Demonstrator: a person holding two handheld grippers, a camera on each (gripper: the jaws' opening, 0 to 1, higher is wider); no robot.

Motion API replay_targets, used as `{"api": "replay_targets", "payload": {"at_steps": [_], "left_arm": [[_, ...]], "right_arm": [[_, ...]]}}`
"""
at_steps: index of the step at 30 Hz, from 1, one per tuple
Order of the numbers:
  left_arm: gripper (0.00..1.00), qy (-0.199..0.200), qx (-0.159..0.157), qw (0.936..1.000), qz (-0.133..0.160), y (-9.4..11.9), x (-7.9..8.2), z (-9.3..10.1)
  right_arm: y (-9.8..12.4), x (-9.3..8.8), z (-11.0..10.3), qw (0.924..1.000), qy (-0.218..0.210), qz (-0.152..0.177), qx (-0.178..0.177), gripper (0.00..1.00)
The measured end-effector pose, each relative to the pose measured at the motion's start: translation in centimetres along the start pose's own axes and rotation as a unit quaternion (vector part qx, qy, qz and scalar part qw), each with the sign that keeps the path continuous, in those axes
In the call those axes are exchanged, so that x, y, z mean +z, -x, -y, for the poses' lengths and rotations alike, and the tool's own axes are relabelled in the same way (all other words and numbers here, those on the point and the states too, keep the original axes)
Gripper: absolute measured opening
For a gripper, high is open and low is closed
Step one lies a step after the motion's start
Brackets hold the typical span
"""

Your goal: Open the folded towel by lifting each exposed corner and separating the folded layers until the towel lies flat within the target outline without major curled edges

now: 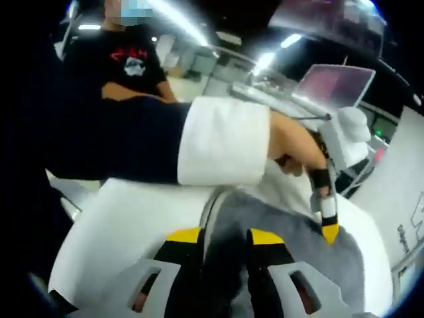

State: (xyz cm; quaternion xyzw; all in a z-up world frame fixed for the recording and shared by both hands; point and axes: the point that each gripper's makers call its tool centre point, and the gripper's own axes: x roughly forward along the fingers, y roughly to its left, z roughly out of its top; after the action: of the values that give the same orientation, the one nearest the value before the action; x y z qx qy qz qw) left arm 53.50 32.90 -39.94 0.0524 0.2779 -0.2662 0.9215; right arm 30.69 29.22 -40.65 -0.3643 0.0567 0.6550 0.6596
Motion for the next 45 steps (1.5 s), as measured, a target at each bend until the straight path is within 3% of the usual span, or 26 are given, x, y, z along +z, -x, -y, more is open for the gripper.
{"api": "replay_targets", "payload": {"at_steps": [9, 18, 25, 28, 32, 38, 42, 45], "left_arm": [[0.3, -0.001, -0.006, 1.0, -0.004, 0.1, -0.2, 0.2], [0.31, 0.008, -0.01, 0.9998, 0.016, 0.7, 0.2, 0.9], [0.33, 0.036, -0.016, 0.9985, 0.036, 1.0, 0.8, 0.6], [0.33, 0.041, -0.021, 0.998, 0.043, 1.2, 1.0, 0.7], [0.35, 0.087, -0.05, 0.9928, 0.066, 1.4, 1.9, 1.0], [0.41, 0.092, -0.04, 0.9916, 0.082, 1.4, 2.5, 0.9], [0.45, 0.099, -0.054, 0.9896, 0.089, 1.7, 2.5, 1.9], [0.45, 0.108, -0.061, 0.9878, 0.094, 1.8, 2.6, 2.3]], "right_arm": [[-0.1, -0.3, -0.1, 0.9988, 0.042, -0.017, -0.021, 0.01], [1.5, 0.8, 1.3, 0.9991, -0.026, 0.022, -0.024, 0.0], [2.8, 1.0, 2.3, 0.9931, -0.104, 0.052, -0.011, 0.0], [3.4, 1.0, 2.9, 0.9919, -0.114, 0.056, -0.014, 0.0], [4.6, 0.8, 3.9, 0.989, -0.13, 0.066, -0.026, 0.0], [5.6, -0.2, 4.5, 0.984, -0.156, 0.07, -0.049, 0.0], [7.3, -0.8, 5.5, 0.9698, -0.214, 0.101, -0.06, 0.0], [8.1, -1.5, 6.0, 0.968, -0.22, 0.099, -0.068, 0.0]]}}
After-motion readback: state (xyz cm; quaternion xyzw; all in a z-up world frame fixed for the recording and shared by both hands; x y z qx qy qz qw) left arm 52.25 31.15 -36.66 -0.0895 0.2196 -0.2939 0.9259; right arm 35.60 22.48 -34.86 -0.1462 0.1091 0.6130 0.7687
